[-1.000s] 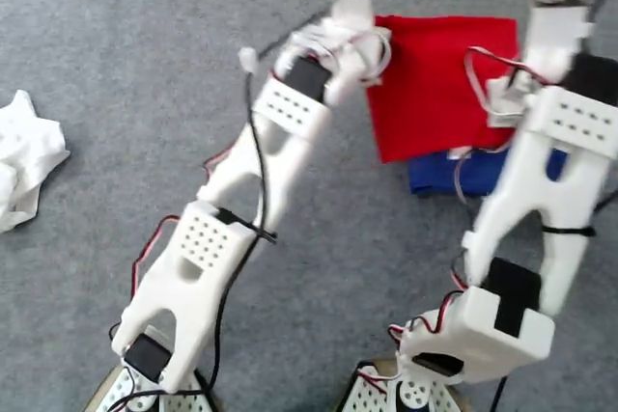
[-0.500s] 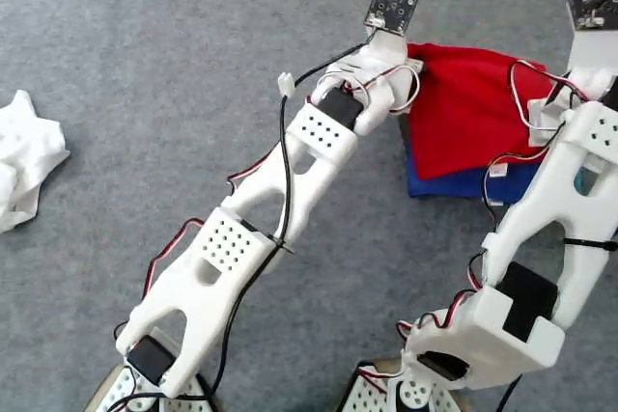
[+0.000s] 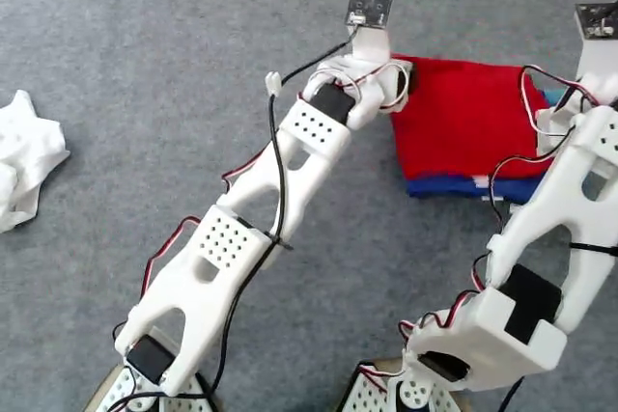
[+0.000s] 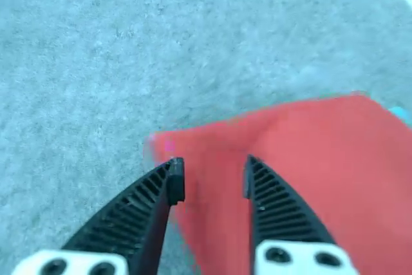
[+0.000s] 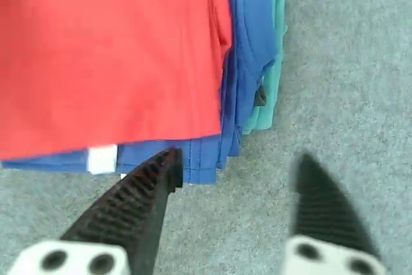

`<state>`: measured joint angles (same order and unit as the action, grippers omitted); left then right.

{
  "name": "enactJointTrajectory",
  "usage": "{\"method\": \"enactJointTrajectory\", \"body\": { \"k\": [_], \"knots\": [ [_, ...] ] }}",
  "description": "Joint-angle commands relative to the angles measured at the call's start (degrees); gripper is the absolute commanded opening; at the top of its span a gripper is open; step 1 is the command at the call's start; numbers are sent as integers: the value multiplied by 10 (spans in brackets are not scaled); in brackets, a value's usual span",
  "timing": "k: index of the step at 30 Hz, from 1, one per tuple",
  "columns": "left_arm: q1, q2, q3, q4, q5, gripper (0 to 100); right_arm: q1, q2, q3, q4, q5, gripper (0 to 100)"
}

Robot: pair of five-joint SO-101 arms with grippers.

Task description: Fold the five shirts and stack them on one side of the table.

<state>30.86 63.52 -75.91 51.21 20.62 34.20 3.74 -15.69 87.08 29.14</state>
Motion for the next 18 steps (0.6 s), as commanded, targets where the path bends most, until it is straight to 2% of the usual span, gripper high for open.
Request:
{"method": "enactJointTrajectory", "body": {
  "k": [1, 4, 6, 8, 12, 15, 18],
  "knots": [
    [-11, -39, -63, 38, 12, 188, 7, -36, -7, 4, 2, 484],
    [-23, -51, -82, 55, 12, 188, 3, -36, -7, 4, -3, 480],
    [-31, -64, -89, 70, 11, 188, -10, -35, -7, 4, -3, 432],
    [-37, -79, -88, 89, 11, 188, -25, -36, -7, 1, -4, 319],
    [-54, -111, -88, 135, 10, 188, -73, -28, -22, -38, -33, 5],
    [-75, -135, -88, 172, 9, 188, -94, 0, -22, -105, -91, 65],
    [-98, -155, -88, 228, -27, 185, -98, 59, -23, -167, -121, 11]
  ]
}}
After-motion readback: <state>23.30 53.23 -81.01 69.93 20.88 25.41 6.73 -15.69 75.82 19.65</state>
